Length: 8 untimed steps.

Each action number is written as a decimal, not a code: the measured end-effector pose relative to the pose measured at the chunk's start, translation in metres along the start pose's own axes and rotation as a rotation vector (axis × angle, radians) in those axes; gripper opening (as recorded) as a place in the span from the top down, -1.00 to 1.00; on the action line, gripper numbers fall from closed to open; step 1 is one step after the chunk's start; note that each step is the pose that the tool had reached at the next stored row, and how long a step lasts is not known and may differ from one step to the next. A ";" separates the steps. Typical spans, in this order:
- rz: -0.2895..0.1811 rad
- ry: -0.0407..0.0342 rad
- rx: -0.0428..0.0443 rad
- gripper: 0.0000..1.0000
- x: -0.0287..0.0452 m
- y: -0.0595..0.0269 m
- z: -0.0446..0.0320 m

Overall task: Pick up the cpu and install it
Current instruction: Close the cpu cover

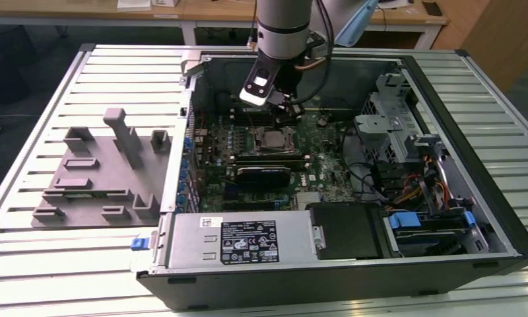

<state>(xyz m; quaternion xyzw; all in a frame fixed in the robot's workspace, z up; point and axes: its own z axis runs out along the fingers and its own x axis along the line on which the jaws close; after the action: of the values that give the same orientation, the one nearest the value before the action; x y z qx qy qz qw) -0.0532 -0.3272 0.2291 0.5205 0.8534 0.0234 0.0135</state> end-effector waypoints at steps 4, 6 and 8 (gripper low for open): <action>-0.071 0.0039 0.0000 0.79 0.0000 0.0000 0.0005; -0.109 0.0059 0.0001 0.79 0.0000 0.0000 0.0008; -0.145 0.0078 0.0001 0.79 0.0000 -0.0001 0.0011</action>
<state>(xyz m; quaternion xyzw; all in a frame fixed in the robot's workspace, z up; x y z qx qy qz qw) -0.0532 -0.3272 0.2280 0.4573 0.8889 0.0243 0.0118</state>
